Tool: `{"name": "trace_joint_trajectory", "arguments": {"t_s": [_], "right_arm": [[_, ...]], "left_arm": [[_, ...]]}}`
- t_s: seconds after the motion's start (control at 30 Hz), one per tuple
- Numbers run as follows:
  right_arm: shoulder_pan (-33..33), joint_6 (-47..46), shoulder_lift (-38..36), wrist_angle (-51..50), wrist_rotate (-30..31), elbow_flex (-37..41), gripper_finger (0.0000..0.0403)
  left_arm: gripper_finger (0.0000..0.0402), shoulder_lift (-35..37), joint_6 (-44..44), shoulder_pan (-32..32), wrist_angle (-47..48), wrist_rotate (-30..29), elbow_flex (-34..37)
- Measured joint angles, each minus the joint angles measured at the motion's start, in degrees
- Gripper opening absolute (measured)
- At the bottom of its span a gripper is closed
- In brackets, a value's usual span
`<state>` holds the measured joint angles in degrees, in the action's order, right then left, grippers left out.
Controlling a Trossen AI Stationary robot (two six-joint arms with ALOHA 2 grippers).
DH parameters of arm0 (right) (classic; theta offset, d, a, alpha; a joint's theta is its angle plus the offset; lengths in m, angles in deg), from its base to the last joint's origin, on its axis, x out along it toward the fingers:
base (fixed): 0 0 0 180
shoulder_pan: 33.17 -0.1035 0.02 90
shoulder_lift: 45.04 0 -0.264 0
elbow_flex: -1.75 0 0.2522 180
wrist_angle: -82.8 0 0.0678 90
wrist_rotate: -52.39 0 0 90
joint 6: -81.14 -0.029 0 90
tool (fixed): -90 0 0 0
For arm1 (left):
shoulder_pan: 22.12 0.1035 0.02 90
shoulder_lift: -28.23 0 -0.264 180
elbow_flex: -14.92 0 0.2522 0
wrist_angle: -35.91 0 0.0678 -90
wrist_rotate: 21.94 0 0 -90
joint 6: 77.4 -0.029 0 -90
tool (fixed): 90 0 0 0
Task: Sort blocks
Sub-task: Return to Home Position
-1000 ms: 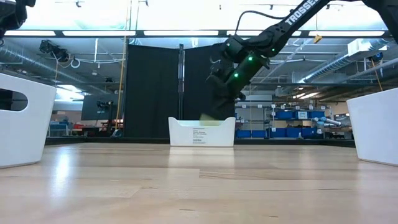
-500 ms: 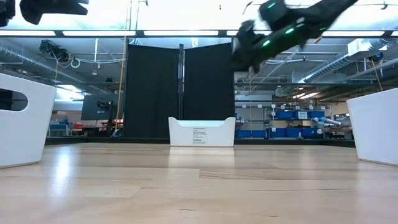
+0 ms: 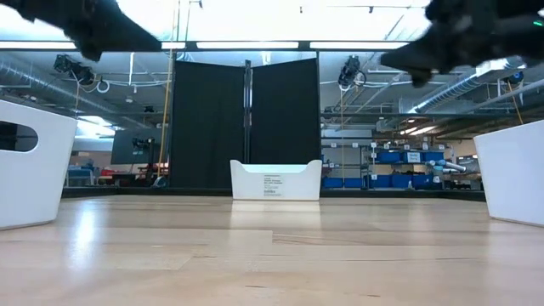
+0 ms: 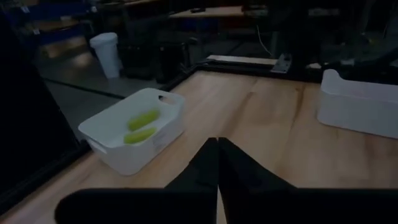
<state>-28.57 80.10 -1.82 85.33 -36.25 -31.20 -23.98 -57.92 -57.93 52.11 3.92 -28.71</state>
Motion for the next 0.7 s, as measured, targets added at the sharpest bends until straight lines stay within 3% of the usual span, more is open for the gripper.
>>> {"name": "trace_joint_trajectory", "arguments": {"t_s": [0.3, 0.7], "right_arm": [[-5.7, -1.4, -18.8, -4.4, 0.7, 12.4, 0.0005], [-6.5, 1.2, -32.4, -7.4, 2.2, 18.7, 0.0004]], "left_arm": [[0.0004, 17.3, -9.1, 2.1, -9.1, 7.4, 12.4], [0.0002, 36.9, -14.3, 2.5, -8.0, 9.9, 21.5]]}}
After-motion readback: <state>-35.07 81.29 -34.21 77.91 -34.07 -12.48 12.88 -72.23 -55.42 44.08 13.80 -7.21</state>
